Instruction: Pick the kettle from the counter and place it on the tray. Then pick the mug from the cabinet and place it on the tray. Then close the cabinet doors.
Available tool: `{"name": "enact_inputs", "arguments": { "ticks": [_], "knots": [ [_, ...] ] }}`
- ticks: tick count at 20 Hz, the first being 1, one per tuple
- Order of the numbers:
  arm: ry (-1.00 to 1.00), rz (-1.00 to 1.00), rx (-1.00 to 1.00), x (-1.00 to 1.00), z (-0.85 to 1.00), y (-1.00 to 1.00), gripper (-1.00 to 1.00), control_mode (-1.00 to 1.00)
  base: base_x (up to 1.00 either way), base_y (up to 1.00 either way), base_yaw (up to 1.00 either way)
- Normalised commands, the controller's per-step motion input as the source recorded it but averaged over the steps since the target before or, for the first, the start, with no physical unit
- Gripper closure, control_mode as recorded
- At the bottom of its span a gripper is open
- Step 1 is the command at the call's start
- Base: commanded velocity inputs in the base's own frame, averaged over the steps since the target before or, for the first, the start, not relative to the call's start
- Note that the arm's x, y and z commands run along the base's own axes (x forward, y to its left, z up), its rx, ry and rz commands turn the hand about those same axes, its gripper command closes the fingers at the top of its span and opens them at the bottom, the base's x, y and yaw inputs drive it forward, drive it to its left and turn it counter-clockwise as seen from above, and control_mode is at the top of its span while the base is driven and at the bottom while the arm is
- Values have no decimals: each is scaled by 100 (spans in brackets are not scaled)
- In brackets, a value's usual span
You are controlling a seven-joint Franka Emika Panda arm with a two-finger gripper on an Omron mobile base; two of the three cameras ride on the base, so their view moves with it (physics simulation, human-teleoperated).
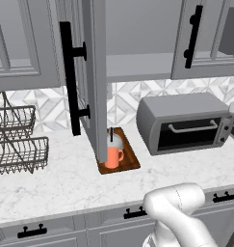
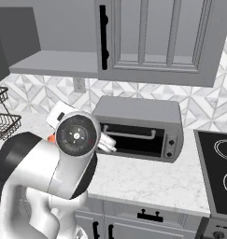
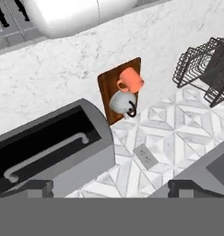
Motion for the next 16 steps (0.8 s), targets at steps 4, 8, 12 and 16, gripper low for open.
{"name": "enact_inputs", "arguments": {
  "ticks": [4,8,12,16],
  "knots": [
    [-20,15,-22,-2,-25,95,-100,-100,0,0,0],
    [-22,15,-20,29,-22,95,-100,-100,0,0,0],
    [-34,10,-9,64,-4,65,-100,-100,0,0,0],
    [-36,3,-3,65,-10,44,-100,-100,0,0,0]
  ]
}}
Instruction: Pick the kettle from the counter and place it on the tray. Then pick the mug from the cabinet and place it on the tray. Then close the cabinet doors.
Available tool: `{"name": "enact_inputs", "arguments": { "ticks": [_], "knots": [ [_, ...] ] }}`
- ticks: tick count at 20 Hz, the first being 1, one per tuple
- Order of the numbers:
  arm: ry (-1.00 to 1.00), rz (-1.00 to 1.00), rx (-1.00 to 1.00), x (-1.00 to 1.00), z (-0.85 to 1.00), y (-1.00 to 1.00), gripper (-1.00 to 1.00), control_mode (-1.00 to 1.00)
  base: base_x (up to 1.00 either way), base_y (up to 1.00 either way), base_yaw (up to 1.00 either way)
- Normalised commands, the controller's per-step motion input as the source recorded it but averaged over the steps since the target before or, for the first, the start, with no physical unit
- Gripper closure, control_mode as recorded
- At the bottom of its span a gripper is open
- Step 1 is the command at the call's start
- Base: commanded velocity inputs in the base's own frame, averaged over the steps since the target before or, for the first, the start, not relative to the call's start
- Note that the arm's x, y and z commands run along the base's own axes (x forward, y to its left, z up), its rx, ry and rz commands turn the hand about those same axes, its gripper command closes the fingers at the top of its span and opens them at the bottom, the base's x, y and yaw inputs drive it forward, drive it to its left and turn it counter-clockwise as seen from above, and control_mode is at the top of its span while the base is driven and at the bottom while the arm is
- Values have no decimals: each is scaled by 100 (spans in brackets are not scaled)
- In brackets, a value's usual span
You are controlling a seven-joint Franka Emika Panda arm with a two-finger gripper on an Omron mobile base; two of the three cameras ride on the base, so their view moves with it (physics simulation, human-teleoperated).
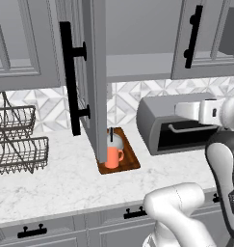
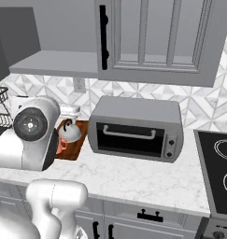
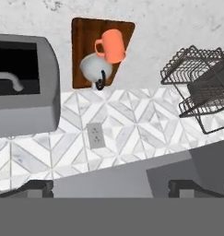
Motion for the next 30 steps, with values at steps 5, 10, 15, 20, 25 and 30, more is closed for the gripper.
{"name": "enact_inputs", "arguments": {
  "ticks": [5,10,15,20,25,30],
  "knots": [
    [-52,0,0,76,-16,38,-100,-100,0,0,0],
    [-40,-17,-18,20,-18,51,-100,-100,0,0,0],
    [-26,-34,-38,11,-42,38,-100,-100,0,0,0],
    [-56,-35,-43,6,-36,9,-100,-100,0,0,0],
    [-66,-40,-46,-11,-29,6,-100,-100,0,0,0],
    [-66,-30,-38,-14,-32,0,-100,-100,0,0,0]
  ]
}}
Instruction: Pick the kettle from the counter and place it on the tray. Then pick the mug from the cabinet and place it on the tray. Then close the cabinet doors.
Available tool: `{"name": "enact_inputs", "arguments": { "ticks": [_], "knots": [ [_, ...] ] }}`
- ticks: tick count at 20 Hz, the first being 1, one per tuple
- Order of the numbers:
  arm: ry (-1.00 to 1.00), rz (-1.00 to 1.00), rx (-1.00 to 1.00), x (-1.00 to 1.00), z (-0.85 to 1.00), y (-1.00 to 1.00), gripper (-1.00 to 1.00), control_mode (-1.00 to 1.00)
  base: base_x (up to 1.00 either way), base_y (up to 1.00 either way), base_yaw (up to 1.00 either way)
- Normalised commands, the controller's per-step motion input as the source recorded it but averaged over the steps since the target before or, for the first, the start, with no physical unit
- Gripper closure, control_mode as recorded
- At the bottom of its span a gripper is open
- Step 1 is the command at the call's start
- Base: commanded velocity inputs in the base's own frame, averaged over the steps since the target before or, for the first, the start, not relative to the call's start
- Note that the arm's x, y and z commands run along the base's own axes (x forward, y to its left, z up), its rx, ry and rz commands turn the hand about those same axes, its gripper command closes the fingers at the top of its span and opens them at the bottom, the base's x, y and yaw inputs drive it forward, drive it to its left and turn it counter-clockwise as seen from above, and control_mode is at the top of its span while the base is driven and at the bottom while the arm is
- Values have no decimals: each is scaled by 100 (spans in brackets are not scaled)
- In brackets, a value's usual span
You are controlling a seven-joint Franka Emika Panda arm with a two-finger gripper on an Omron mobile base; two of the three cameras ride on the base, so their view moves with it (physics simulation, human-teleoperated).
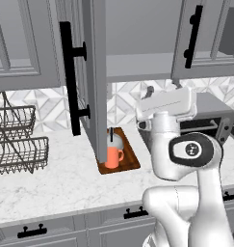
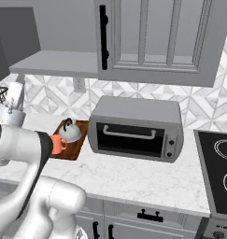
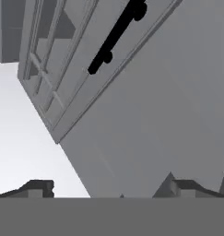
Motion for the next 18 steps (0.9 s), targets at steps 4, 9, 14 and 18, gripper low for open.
{"name": "enact_inputs", "arguments": {
  "ticks": [4,9,14,18],
  "knots": [
    [-61,-25,-19,-52,-10,31,-100,-100,0,0,0],
    [-28,-17,-1,-57,-37,74,-100,-100,0,0,0],
    [-5,-13,0,-54,-52,80,-100,-100,0,0,0],
    [0,-11,2,-55,-54,61,-100,-100,0,0,0]
  ]
}}
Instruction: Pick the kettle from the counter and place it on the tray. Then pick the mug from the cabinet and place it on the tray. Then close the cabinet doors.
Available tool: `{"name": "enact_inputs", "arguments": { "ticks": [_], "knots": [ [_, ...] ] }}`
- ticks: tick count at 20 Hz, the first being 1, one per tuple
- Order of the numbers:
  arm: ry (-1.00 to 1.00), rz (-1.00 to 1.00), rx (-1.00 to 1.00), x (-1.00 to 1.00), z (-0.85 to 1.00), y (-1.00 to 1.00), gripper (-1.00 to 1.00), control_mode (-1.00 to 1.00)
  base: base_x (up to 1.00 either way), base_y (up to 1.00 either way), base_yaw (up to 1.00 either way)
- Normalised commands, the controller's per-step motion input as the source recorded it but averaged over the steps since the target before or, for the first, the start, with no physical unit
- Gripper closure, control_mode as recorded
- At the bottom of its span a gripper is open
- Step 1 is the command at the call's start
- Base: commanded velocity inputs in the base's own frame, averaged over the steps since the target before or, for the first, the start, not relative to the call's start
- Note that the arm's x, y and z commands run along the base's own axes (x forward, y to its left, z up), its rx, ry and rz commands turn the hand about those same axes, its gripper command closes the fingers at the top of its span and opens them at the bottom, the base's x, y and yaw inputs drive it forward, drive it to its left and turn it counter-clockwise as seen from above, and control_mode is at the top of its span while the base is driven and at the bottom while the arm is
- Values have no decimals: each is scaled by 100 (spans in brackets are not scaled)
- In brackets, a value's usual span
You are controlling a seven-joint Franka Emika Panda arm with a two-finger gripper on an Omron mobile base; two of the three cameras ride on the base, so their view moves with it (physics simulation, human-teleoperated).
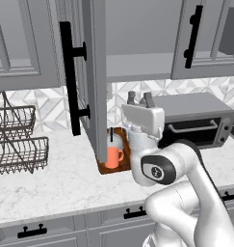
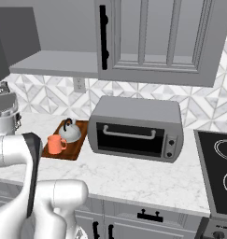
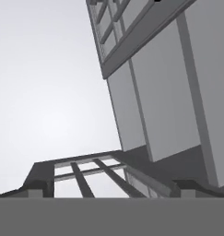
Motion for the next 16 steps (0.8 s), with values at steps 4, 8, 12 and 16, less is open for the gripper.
{"name": "enact_inputs", "arguments": {
  "ticks": [4,8,12,16],
  "knots": [
    [0,-9,3,-52,-61,45,-100,-100,0,0,0],
    [0,-1,7,-51,-40,26,-100,-100,0,0,0],
    [0,5,8,-38,-39,21,-100,-100,0,0,0],
    [0,18,14,-26,-43,9,-100,-100,0,0,0]
  ]
}}
